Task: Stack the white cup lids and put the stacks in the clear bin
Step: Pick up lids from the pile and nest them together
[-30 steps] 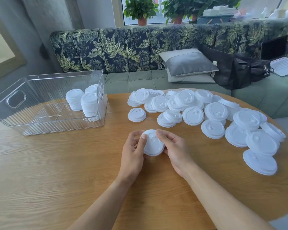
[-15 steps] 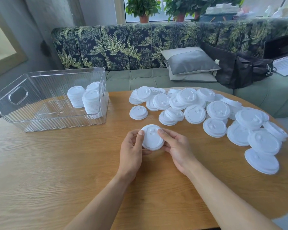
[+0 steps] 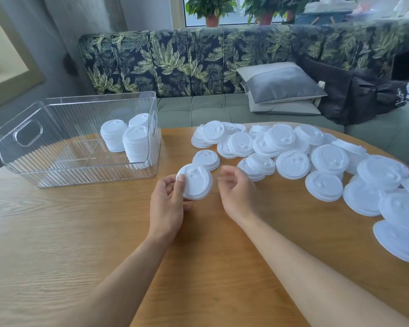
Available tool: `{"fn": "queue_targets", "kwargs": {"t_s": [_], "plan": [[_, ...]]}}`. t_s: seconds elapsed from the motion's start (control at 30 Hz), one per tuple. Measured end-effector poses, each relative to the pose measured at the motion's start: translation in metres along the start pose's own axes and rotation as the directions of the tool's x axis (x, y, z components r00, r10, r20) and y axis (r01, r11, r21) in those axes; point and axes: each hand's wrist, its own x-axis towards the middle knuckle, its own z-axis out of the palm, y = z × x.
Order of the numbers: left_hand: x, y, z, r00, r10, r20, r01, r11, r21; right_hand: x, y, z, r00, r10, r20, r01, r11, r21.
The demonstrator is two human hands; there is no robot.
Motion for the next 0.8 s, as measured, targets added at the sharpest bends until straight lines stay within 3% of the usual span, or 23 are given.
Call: {"fn": "queue_targets", "kwargs": {"t_s": [0.17, 0.43, 0.63, 0.8], "plan": [[0.013, -0.002, -0.015, 0.999, 0.031, -0.009, -0.03, 0.999, 0.03, 0.026, -0.004, 0.027, 0.996, -0.084, 0.028, 0.088, 0.971, -0.223], [0.013, -0.009, -0.019, 0.994, 0.026, -0.105, -0.028, 0.999, -0.02, 0.056, -0.009, 0.054, 1.0, -0.011, 0.023, 0.021, 0.864, -0.504], [0.01, -0.008, -0.019, 0.993, 0.024, -0.115, -0.028, 0.999, -0.033, 0.058, -0.014, 0.06, 0.999, 0.028, -0.047, -0.048, 0.861, -0.507], [0.008, -0.008, -0.019, 0.995, 0.023, -0.101, -0.025, 1.0, -0.014, 0.041, -0.012, 0.049, 1.0, 0.025, -0.004, -0.024, 0.891, -0.454]]}}
